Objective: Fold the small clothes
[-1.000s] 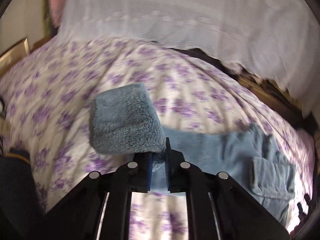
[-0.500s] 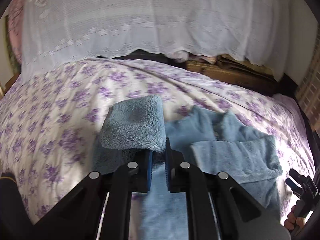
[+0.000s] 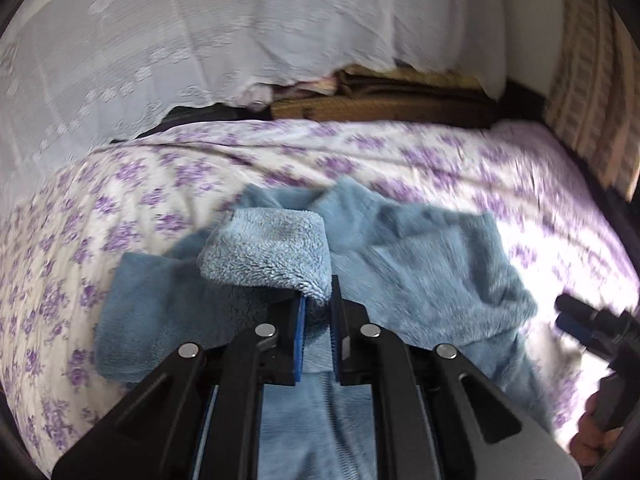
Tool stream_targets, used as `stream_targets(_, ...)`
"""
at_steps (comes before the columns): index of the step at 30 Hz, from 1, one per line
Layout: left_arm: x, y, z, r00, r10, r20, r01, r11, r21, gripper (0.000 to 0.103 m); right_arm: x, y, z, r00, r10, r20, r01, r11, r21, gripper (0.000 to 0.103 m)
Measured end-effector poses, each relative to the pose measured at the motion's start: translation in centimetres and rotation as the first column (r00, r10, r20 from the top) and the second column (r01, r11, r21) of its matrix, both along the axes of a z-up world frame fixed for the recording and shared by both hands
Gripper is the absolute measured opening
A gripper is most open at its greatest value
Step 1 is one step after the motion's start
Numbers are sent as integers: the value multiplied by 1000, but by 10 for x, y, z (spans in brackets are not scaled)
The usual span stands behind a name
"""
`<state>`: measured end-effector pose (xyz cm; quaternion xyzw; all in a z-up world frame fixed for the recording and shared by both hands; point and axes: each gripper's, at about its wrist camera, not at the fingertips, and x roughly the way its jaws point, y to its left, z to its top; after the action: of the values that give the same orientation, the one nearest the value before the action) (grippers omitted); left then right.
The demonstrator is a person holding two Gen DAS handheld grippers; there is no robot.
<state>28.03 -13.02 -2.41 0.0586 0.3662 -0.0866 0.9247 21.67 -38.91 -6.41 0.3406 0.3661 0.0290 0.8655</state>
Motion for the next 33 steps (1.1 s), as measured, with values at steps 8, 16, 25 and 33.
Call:
stream_targets(8,-16,-32,-10,995,-55,79,48,996,78,9,0,1,0,1000,-7,0,7,1000,3,100)
stream_targets(16,0,-56,-32,993,-107,-49,111,990,92,79,-1,-6,-3,999,-32,-5,32,999,20,100)
stream_targets(25,-37,40,18,994,-84,68,82,996,29,98,-5,2,15,993,36,112,-36,999,-9,93)
stream_targets(33,19,178,-1,963,263,-67,-269,958,-100,98,27,56,28,982,173,77,-176,984,35,85)
